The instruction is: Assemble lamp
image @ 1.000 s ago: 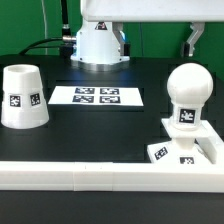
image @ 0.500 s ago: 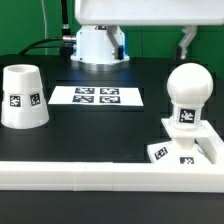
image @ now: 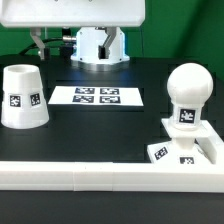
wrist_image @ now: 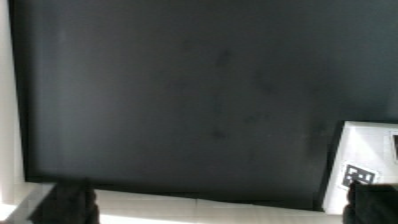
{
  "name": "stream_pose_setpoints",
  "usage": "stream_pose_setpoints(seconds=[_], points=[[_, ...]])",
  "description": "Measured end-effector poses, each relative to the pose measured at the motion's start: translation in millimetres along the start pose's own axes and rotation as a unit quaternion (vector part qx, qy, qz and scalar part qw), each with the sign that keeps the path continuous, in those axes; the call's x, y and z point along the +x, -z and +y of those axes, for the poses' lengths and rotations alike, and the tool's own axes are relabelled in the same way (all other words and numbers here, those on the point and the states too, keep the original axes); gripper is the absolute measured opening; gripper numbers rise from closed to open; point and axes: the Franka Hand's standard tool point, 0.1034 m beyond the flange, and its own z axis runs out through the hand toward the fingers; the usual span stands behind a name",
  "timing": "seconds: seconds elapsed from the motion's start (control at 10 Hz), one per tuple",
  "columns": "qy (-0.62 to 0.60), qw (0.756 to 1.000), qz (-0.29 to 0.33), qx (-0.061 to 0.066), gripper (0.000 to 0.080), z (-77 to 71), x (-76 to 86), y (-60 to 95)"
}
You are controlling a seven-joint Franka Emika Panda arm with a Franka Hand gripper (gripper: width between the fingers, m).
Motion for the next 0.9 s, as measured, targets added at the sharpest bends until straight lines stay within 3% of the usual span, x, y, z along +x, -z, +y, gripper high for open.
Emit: stream_pose_setpoints(seconds=[0.4,0.7,0.9], points=[[0.001,1.000,-0.002,0.000,0.0698,1.3,-3.0,-0.4],[-0.024,0.999,-0.023,0.003,0.0698,23.4,-52.6,-3.3],[-0.038,0.998,-0.045,0.014,0.0698,36.4,-75.6,-10.9]])
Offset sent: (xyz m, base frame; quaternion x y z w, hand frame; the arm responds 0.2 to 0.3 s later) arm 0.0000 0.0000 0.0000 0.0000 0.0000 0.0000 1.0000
